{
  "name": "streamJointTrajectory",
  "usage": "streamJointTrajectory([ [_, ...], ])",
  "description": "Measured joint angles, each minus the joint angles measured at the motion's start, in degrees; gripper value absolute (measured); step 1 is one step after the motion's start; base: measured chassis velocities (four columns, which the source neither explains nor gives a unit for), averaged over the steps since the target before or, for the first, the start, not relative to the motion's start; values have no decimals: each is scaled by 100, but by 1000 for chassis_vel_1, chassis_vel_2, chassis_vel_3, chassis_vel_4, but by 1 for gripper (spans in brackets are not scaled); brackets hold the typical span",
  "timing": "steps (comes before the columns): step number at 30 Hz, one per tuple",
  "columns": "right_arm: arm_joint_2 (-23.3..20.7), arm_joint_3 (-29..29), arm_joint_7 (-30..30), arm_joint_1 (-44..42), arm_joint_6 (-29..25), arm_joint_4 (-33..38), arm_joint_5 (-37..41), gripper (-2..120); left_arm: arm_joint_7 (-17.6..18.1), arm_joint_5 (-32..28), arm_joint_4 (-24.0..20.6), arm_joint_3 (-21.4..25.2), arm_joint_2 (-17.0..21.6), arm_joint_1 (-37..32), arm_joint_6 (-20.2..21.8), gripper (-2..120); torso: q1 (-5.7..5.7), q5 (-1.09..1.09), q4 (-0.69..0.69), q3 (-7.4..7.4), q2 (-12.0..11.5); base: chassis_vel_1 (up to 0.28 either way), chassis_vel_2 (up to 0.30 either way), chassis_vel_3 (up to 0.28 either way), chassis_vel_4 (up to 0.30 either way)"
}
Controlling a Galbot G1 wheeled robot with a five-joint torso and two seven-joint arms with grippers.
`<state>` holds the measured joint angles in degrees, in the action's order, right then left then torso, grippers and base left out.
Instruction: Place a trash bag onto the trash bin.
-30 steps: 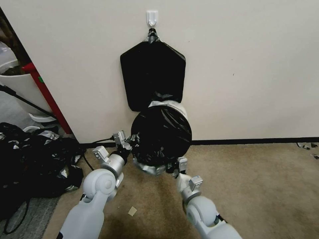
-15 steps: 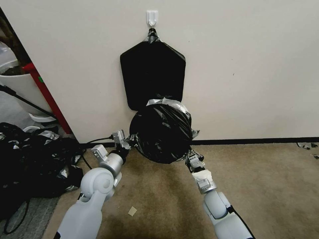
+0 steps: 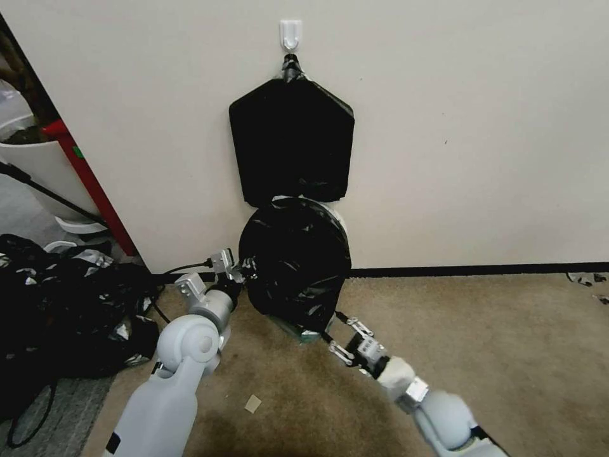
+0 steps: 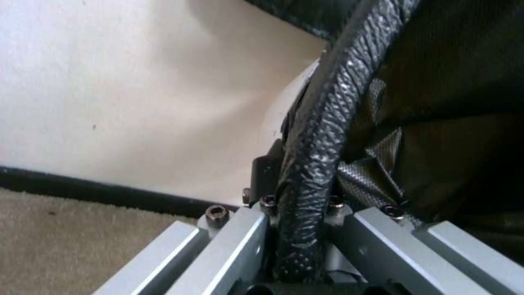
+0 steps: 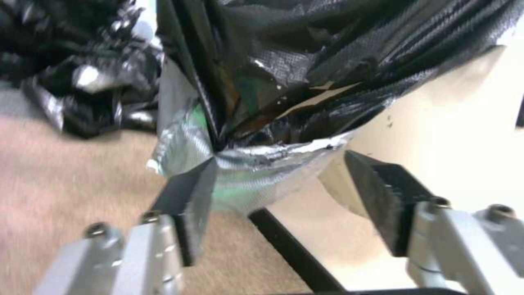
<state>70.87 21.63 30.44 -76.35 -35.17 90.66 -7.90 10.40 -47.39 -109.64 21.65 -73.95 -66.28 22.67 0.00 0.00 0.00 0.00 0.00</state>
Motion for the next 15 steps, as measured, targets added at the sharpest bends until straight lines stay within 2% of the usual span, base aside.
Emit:
streamJointTrajectory([
  [1,0,0,0,0,0,0,0,65,0,0,0,0,0,0,0,0,0,0,0,0,0,0,0,0,0],
  [3,9,157,367,26,-59,54,8,76,0,4,30,-2,4,25,0,0,0,1,0,0,0,0,0,0,0],
  [5,17,219,567,35,-72,110,63,77,0,5,39,-2,9,34,0,0,0,1,0,0,0,0,0,0,0],
  [6,34,334,974,49,-87,252,219,84,1,5,53,0,20,48,0,0,0,1,0,0,0,0,0,0,0],
  [9,47,591,2114,66,91,694,1119,97,26,3,96,35,37,87,-5,0,0,1,1,0,0,0,0,0,0],
  [10,47,591,2114,66,91,694,1119,97,26,3,96,35,37,87,-5,0,0,1,1,0,0,0,0,0,0],
  [12,47,756,2905,65,645,1145,2274,100,72,3,146,51,38,98,-21,0,0,-1,0,0,0,0,0,0,0],
  [14,36,689,2875,12,1077,1534,3247,100,108,18,188,37,20,86,-76,0,0,-1,0,0,0,0,0,0,0],
  [15,36,689,2875,12,1077,1534,3247,100,108,18,188,37,20,86,-76,0,0,-1,0,0,0,0,0,0,0],
])
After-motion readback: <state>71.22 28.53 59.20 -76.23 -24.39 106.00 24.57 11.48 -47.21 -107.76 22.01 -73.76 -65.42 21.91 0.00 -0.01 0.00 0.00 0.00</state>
